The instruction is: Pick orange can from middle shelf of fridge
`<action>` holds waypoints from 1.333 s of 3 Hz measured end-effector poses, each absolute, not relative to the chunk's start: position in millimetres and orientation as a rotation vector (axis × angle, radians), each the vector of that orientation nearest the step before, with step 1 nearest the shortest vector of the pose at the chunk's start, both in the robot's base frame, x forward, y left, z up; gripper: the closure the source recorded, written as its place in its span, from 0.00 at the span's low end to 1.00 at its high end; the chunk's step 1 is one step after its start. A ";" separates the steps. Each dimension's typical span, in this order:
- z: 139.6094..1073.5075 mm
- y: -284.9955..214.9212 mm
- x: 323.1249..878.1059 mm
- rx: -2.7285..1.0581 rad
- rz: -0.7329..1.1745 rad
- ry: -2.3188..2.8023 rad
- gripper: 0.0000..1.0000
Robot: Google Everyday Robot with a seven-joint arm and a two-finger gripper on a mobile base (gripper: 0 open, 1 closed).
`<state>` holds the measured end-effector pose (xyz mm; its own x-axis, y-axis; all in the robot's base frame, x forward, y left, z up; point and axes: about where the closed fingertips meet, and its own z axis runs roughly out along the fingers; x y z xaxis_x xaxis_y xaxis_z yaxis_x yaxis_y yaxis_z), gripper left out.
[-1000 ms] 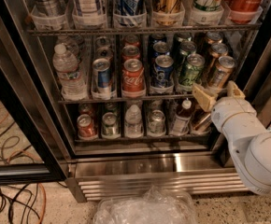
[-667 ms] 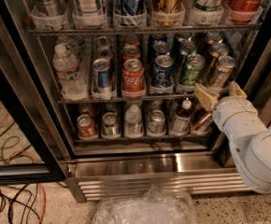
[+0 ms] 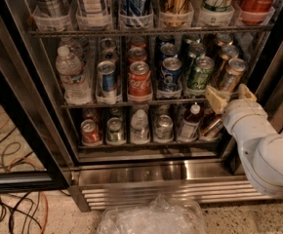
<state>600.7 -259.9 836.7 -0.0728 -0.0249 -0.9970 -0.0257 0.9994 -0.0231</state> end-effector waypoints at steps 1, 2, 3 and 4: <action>836.3 -265.5 605.1 -0.030 -0.013 1.636 0.33; 835.8 -270.8 609.2 -0.028 -0.031 1.629 0.34; 839.1 -279.6 614.2 -0.036 -0.064 1.616 0.33; 840.5 -284.3 624.4 -0.052 -0.076 1.605 0.33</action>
Offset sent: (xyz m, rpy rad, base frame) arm 0.0123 -0.0192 -0.0021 -0.0269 -0.0232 -0.0429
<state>624.4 -284.3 840.5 -0.0360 -0.0805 -0.9961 0.0141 0.9966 -0.0810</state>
